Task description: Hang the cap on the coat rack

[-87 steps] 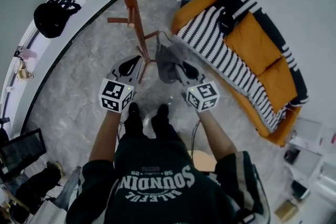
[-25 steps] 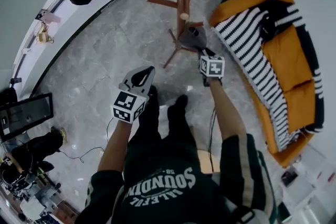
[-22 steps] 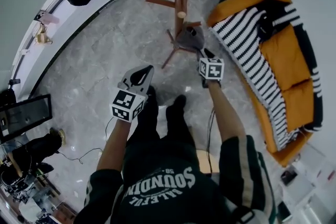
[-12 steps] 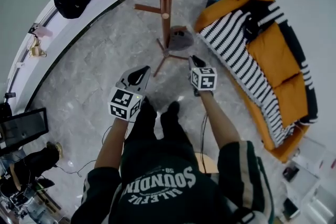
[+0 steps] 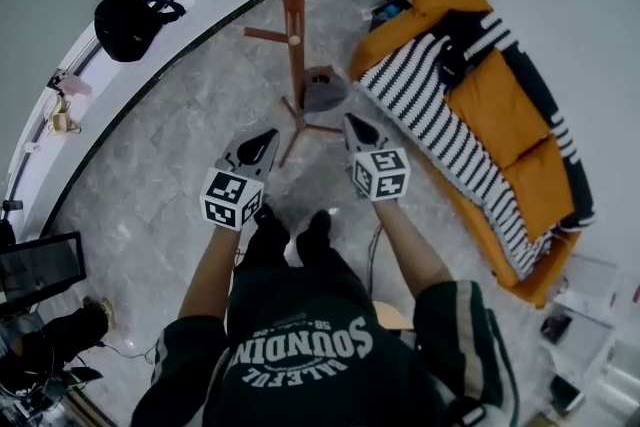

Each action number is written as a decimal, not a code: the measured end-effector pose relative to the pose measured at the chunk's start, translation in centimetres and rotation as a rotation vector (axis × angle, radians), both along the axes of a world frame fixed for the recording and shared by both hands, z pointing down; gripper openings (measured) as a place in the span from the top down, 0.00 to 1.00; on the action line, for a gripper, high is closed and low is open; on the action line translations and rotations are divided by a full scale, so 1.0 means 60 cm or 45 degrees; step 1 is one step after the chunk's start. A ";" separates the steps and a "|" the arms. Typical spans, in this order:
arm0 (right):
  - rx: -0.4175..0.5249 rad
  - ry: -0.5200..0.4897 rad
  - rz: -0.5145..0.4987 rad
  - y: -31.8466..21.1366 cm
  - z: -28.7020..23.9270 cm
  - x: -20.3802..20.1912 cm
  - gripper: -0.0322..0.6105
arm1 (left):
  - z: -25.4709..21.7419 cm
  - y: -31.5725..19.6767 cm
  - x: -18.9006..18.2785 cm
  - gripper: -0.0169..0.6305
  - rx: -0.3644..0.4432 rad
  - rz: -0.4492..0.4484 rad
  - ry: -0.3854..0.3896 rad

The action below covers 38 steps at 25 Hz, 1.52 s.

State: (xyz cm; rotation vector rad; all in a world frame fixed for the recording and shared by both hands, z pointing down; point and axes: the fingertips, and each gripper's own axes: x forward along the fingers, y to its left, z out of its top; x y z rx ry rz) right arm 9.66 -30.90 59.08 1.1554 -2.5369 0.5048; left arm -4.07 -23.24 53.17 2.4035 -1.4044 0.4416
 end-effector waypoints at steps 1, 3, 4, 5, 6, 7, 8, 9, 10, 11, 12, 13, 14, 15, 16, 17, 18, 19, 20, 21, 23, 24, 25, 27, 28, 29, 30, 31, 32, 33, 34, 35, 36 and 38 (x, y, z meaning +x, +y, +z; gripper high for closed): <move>0.020 -0.011 -0.003 0.004 -0.016 0.000 0.95 | -0.006 0.000 0.001 0.98 0.011 0.000 0.001; 0.053 -0.033 -0.007 0.013 -0.044 0.002 0.95 | -0.019 0.001 0.002 0.98 0.035 0.001 0.003; 0.067 -0.048 -0.008 0.016 -0.057 0.004 0.95 | -0.026 0.001 0.004 0.98 0.048 0.002 0.003; 0.078 -0.064 -0.008 0.019 -0.069 0.006 0.95 | -0.033 0.000 0.007 0.98 0.061 0.003 0.004; 0.088 -0.078 -0.009 0.022 -0.080 0.008 0.95 | -0.040 0.000 0.009 0.98 0.075 0.004 0.005; 0.100 -0.087 -0.009 0.026 -0.091 0.010 0.95 | -0.046 -0.001 0.011 0.98 0.086 0.003 0.005; 0.114 -0.095 -0.009 0.031 -0.102 0.011 0.95 | -0.051 0.000 0.013 0.98 0.096 0.002 0.005; 0.129 -0.100 -0.010 0.035 -0.112 0.013 0.95 | -0.057 0.001 0.013 0.98 0.104 0.000 0.006; 0.147 -0.101 -0.012 0.040 -0.122 0.014 0.95 | -0.061 0.002 0.014 0.98 0.111 -0.005 0.007; 0.166 -0.099 -0.017 0.044 -0.130 0.014 0.95 | -0.065 0.004 0.014 0.98 0.117 -0.009 0.010; 0.183 -0.097 -0.024 0.047 -0.138 0.013 0.95 | -0.068 0.006 0.014 0.98 0.122 -0.012 0.013; 0.195 -0.096 -0.029 0.050 -0.143 0.012 0.95 | -0.071 0.007 0.015 0.98 0.126 -0.012 0.015; 0.203 -0.098 -0.031 0.052 -0.146 0.012 0.95 | -0.072 0.008 0.016 0.98 0.130 -0.010 0.015; 0.209 -0.100 -0.031 0.053 -0.147 0.012 0.95 | -0.074 0.008 0.018 0.98 0.134 -0.007 0.014; 0.213 -0.101 -0.033 0.055 -0.148 0.013 0.95 | -0.075 0.009 0.020 0.98 0.138 -0.003 0.012; 0.215 -0.102 -0.035 0.057 -0.148 0.013 0.95 | -0.076 0.009 0.021 0.98 0.141 -0.001 0.011; 0.217 -0.101 -0.038 0.058 -0.148 0.013 0.95 | -0.077 0.010 0.022 0.98 0.143 -0.001 0.009; 0.217 -0.100 -0.040 0.060 -0.148 0.013 0.95 | -0.078 0.010 0.022 0.98 0.148 -0.001 0.008; 0.216 -0.099 -0.041 0.062 -0.147 0.013 0.95 | -0.080 0.011 0.022 0.98 0.154 -0.003 0.007; 0.215 -0.097 -0.043 0.064 -0.147 0.013 0.95 | -0.082 0.012 0.022 0.98 0.160 -0.004 0.005; 0.214 -0.094 -0.047 0.068 -0.147 0.016 0.95 | -0.084 0.013 0.026 0.98 0.168 -0.004 0.001; 0.216 -0.091 -0.048 0.069 -0.147 0.019 0.95 | -0.084 0.013 0.029 0.98 0.170 -0.003 0.001; 0.219 -0.088 -0.048 0.070 -0.148 0.022 0.95 | -0.084 0.013 0.032 0.98 0.170 -0.002 0.002; 0.229 -0.084 -0.044 0.071 -0.150 0.024 0.95 | -0.082 0.014 0.033 0.98 0.168 -0.003 0.009; 0.232 -0.085 -0.043 0.072 -0.150 0.023 0.95 | -0.080 0.014 0.031 0.98 0.165 -0.004 0.011; 0.233 -0.088 -0.042 0.072 -0.151 0.021 0.95 | -0.080 0.015 0.028 0.98 0.163 -0.006 0.012; 0.234 -0.092 -0.039 0.071 -0.151 0.020 0.95 | -0.079 0.015 0.026 0.98 0.161 -0.007 0.012; 0.235 -0.096 -0.037 0.070 -0.150 0.019 0.95 | -0.079 0.014 0.026 0.98 0.160 -0.007 0.011; 0.235 -0.100 -0.040 0.069 -0.150 0.019 0.95 | -0.078 0.013 0.025 0.98 0.158 -0.007 0.010; 0.234 -0.102 -0.046 0.069 -0.151 0.017 0.95 | -0.076 0.013 0.025 0.98 0.155 -0.008 0.010; 0.232 -0.101 -0.054 0.069 -0.151 0.016 0.95 | -0.075 0.012 0.025 0.98 0.153 -0.008 0.011; 0.232 -0.099 -0.059 0.069 -0.150 0.015 0.95 | -0.074 0.011 0.026 0.98 0.152 -0.008 0.011; 0.233 -0.098 -0.062 0.068 -0.149 0.015 0.95 | -0.072 0.010 0.026 0.98 0.150 -0.008 0.012; 0.233 -0.095 -0.066 0.066 -0.147 0.015 0.95 | -0.069 0.008 0.028 0.98 0.146 -0.007 0.010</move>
